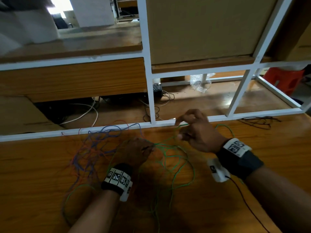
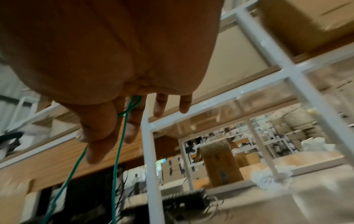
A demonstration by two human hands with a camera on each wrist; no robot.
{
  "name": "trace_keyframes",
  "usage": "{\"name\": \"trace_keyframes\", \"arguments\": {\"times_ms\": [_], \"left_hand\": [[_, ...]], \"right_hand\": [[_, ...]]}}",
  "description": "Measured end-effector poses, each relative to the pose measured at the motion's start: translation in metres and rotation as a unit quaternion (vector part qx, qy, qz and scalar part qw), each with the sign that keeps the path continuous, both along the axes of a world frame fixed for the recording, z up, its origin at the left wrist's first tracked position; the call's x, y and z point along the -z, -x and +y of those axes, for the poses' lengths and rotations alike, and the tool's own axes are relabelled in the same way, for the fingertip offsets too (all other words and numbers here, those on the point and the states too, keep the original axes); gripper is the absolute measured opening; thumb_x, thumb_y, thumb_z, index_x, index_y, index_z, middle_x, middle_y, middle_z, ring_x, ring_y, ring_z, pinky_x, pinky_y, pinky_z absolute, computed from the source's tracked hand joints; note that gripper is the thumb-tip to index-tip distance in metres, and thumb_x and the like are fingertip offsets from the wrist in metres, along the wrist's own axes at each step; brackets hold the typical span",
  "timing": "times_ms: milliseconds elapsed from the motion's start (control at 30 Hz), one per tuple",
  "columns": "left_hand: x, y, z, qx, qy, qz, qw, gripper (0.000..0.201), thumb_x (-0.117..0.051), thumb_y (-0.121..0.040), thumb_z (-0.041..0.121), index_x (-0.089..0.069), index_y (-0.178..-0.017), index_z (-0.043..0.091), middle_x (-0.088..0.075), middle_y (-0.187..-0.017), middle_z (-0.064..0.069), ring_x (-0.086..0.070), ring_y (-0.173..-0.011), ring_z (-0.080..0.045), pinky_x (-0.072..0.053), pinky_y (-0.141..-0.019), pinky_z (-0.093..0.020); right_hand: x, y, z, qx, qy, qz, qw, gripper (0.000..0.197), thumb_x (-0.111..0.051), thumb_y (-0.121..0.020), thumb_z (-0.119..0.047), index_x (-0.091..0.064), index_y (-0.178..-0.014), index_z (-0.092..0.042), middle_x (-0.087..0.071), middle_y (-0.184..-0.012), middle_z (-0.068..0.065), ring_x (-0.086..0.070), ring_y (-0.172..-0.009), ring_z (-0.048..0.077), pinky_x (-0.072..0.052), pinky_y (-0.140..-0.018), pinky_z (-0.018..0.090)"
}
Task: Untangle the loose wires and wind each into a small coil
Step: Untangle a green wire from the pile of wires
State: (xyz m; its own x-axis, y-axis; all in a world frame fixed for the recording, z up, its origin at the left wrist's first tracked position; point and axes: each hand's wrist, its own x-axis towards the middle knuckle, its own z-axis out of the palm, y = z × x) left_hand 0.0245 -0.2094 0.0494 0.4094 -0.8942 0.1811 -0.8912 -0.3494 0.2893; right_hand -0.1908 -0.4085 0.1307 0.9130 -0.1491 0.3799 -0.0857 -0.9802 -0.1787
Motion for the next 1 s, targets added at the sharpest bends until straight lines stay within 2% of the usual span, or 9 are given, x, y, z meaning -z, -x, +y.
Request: {"name": "trace_keyframes", "arguments": {"times_ms": [233,333,400,467,567,733,867,933,1000], "left_hand": [[-0.001,-0.020,0.008,-0.015,0.083,0.055,0.995,0.038,-0.051,-0.086,0.040,-0.081,-0.088,0.017,-0.078,-0.085,-0.005,-0.070,-0.078,-0.024,-0.036,-0.083,-0.030],[-0.005,-0.020,0.008,-0.004,0.074,0.044,0.996,0.038,-0.050,-0.085,0.038,-0.080,-0.085,0.014,-0.076,-0.079,-0.008,-0.069,-0.073,-0.027,-0.046,-0.078,-0.030],[-0.012,-0.013,0.004,-0.002,0.050,0.052,0.997,0.042,-0.047,-0.091,0.049,-0.078,-0.096,0.021,-0.076,-0.094,-0.004,-0.067,-0.090,-0.028,-0.053,-0.086,-0.039],[-0.027,-0.002,-0.004,0.020,0.051,0.038,0.998,0.044,-0.044,-0.093,0.058,-0.076,-0.105,0.029,-0.074,-0.104,0.005,-0.063,-0.099,-0.018,-0.050,-0.092,-0.039],[-0.048,0.021,-0.015,0.054,0.079,-0.006,0.995,0.046,-0.042,-0.093,0.057,-0.077,-0.103,0.030,-0.076,-0.099,0.006,-0.064,-0.093,-0.016,-0.049,-0.085,-0.031],[-0.051,0.028,-0.023,0.067,0.070,0.021,0.995,0.038,-0.049,-0.096,0.048,-0.076,-0.111,0.026,-0.075,-0.111,0.004,-0.063,-0.106,-0.019,-0.042,-0.103,-0.034],[-0.054,0.026,-0.024,0.090,0.079,0.042,0.992,0.029,-0.056,-0.098,0.041,-0.075,-0.110,0.022,-0.075,-0.108,0.005,-0.063,-0.098,-0.016,-0.039,-0.096,-0.030],[-0.058,0.028,-0.026,0.062,0.079,0.109,0.989,0.030,-0.055,-0.098,0.040,-0.074,-0.109,0.020,-0.071,-0.102,0.009,-0.061,-0.090,-0.006,-0.041,-0.081,-0.020],[-0.058,0.029,-0.025,0.056,0.097,0.192,0.975,0.015,-0.061,-0.099,0.029,-0.072,-0.102,0.019,-0.069,-0.085,0.010,-0.062,-0.073,-0.001,-0.043,-0.068,-0.014]], "right_hand": [[-0.048,0.076,-0.062,0.096,-0.138,-0.097,0.981,0.018,-0.058,-0.092,-0.059,-0.071,-0.092,-0.046,-0.064,-0.118,-0.021,-0.053,-0.124,0.032,-0.036,-0.109,0.057],[-0.038,0.106,-0.084,0.228,-0.084,-0.021,0.970,0.021,-0.068,-0.094,-0.045,-0.061,-0.093,-0.065,-0.063,-0.134,-0.001,-0.044,-0.132,0.042,-0.036,-0.106,0.065],[-0.026,0.105,-0.073,0.342,-0.025,0.146,0.928,0.029,-0.070,-0.092,-0.041,-0.062,-0.117,-0.055,-0.039,-0.158,0.011,-0.023,-0.143,0.045,-0.033,-0.111,0.067],[-0.015,0.091,-0.051,0.369,-0.005,0.228,0.901,0.064,-0.069,-0.090,-0.055,-0.046,-0.148,-0.045,-0.006,-0.169,0.014,-0.004,-0.149,0.044,-0.023,-0.118,0.065],[-0.018,0.059,-0.003,0.323,0.014,0.239,0.915,0.072,-0.070,-0.082,-0.067,-0.043,-0.147,-0.050,0.017,-0.169,0.011,0.009,-0.153,0.044,-0.013,-0.121,0.065],[-0.033,0.025,0.044,0.261,-0.004,0.174,0.949,0.037,-0.075,-0.075,-0.065,-0.072,-0.103,-0.041,-0.015,-0.169,0.000,0.001,-0.154,0.038,-0.016,-0.120,0.063],[-0.013,0.000,0.044,0.116,-0.045,0.098,0.987,0.049,-0.074,-0.084,-0.045,-0.062,-0.130,-0.032,-0.045,-0.157,-0.002,-0.027,-0.149,0.032,-0.032,-0.115,0.054],[0.000,-0.009,0.043,0.047,-0.125,0.093,0.987,0.033,-0.064,-0.096,-0.031,-0.065,-0.128,-0.024,-0.069,-0.126,0.000,-0.059,-0.119,0.025,-0.049,-0.091,0.039],[0.007,-0.008,0.042,0.035,-0.170,0.067,0.982,0.021,-0.058,-0.100,-0.023,-0.072,-0.115,-0.023,-0.075,-0.096,-0.002,-0.068,-0.084,0.020,-0.047,-0.067,0.031]]}}
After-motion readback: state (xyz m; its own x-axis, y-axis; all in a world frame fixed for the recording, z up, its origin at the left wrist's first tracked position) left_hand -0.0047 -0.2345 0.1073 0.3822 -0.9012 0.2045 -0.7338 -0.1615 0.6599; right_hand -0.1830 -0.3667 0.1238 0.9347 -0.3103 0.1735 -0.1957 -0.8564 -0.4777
